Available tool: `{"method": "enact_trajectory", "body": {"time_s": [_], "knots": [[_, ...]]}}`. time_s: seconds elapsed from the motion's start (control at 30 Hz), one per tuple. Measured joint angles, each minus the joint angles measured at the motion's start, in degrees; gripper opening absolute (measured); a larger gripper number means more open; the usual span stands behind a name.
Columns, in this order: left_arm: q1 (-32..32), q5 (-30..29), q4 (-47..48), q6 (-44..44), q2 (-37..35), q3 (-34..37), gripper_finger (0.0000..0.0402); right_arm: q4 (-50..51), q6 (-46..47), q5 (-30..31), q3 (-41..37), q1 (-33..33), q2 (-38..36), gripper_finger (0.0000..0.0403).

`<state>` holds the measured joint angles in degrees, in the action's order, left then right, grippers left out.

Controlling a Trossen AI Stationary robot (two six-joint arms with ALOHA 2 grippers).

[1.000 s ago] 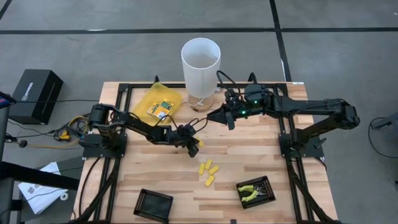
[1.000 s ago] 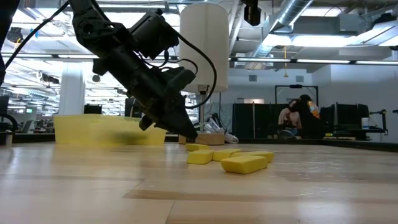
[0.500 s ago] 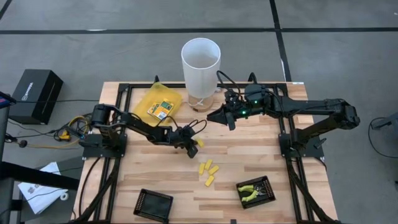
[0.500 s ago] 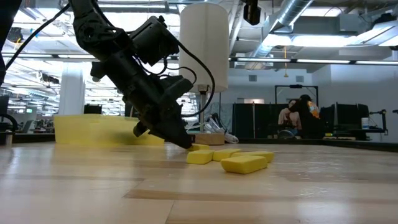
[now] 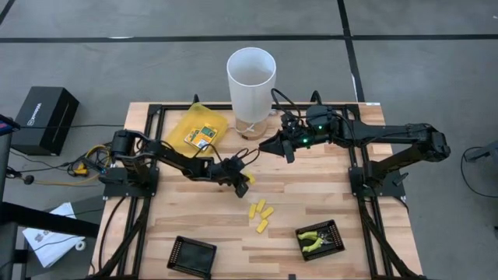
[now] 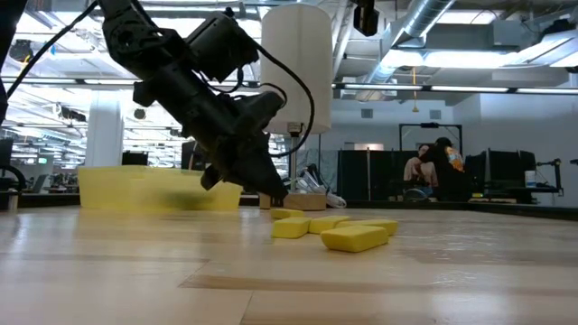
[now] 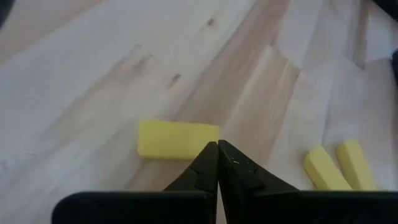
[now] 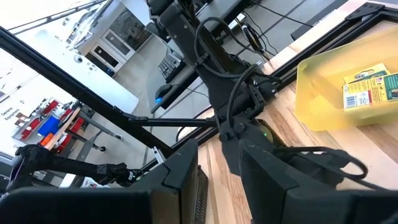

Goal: Pick & Place School Supplies
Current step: Put the eraser into the bottom left black bin

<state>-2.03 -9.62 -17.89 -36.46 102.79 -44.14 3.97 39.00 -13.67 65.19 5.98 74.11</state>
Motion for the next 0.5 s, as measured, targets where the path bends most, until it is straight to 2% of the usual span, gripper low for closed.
{"method": "enact_trajectory", "body": {"time_s": [0.5], "knots": [[3.66,0.85,-0.14,0.57,0.38,0.04,0.0000,0.09,-0.39,-0.02,0.00,0.00,0.00,0.0107]]}}
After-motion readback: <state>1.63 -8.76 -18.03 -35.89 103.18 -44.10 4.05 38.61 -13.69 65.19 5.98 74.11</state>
